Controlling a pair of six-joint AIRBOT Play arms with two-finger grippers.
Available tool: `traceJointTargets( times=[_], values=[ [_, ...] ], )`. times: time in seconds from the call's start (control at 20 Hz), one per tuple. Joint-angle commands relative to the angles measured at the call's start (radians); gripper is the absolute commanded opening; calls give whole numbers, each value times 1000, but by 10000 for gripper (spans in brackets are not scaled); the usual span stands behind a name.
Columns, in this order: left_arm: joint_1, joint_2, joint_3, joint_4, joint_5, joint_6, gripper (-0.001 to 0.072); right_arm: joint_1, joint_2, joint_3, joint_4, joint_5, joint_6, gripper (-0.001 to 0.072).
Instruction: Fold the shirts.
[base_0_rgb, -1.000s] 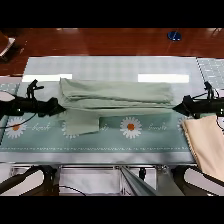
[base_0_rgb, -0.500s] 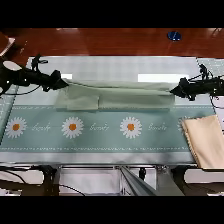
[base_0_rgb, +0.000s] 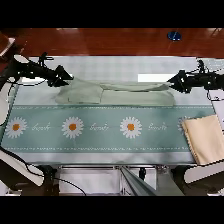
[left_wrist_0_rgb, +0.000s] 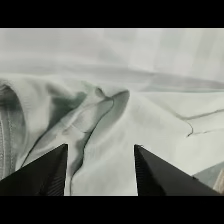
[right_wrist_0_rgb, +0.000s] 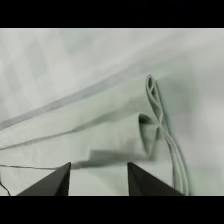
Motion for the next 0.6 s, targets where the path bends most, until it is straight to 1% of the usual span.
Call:
traceJointTargets(
  times=[0.0, 0.05, 0.15, 0.2, 0.25, 0.35, 0.4, 0.5, 0.55],
  values=[
    [36, 2, 29, 40, -81, -10, 507, -35, -11, 42, 0, 73, 0, 414],
    [60, 29, 28, 83, -108, -9, 508, -64, -6, 58, -12, 123, 0, 414],
    [107, 103, 21, 222, -150, -10, 508, -126, 28, 60, -72, 167, 1, 414],
    [125, 152, -5, 258, -142, -7, 508, -151, 49, 59, -141, 169, 13, 414],
    [139, 219, -65, 261, -93, 3, 507, -166, 65, 51, -208, 158, 39, 414],
    [135, 393, -272, 237, 117, 19, 507, -173, 77, 14, -292, 122, 78, 414],
    [119, 488, -395, 209, 240, 23, 507, -169, 76, -16, -290, 87, 88, 414],
    [51, 673, -642, 156, 454, 21, 507, -152, 69, -80, -216, 1, 84, 414],
    [13, 733, -724, 150, 511, 22, 507, -137, 53, -84, -177, -10, 65, 414]
  ],
)
